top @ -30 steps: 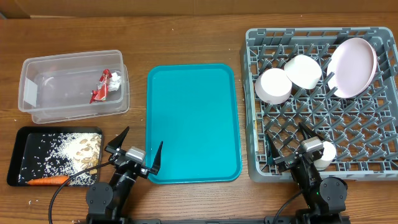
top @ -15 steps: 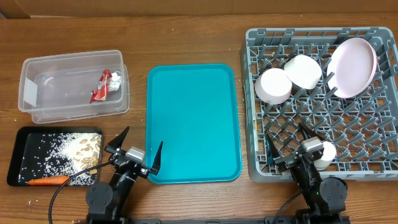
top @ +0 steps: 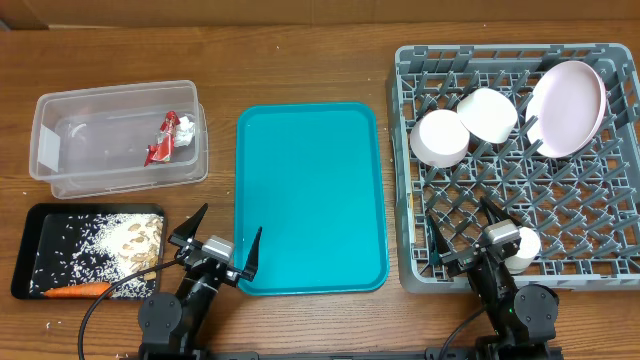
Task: Sort waste into correct bins and load items into the dishwasher
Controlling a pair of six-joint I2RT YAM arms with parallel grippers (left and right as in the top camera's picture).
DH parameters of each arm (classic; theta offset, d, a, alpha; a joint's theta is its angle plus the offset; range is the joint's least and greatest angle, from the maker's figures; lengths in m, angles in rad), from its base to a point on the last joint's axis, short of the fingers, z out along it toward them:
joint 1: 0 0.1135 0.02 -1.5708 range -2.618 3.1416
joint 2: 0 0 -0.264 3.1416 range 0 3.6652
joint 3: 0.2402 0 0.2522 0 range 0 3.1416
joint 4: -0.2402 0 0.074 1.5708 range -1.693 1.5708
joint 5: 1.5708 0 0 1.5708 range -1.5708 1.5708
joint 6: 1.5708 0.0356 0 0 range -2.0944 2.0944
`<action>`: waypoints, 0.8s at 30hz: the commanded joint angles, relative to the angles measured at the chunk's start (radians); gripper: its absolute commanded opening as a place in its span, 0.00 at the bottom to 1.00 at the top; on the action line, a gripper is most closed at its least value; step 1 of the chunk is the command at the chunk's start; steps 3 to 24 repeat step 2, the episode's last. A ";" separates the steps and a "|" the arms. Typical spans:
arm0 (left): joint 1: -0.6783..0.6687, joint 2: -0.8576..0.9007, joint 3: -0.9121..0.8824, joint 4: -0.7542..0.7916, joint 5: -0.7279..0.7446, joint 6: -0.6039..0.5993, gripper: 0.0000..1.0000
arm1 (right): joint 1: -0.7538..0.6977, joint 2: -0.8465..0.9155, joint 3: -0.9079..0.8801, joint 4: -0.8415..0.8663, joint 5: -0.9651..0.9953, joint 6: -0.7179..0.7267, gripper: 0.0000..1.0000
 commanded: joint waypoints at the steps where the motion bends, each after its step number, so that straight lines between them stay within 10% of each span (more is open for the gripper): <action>1: 0.006 -0.010 -0.003 0.001 0.018 0.008 1.00 | -0.004 -0.011 -0.011 0.007 -0.001 0.000 1.00; 24: 0.006 -0.010 -0.003 0.001 0.018 0.008 1.00 | -0.004 -0.011 -0.011 0.007 -0.001 0.000 1.00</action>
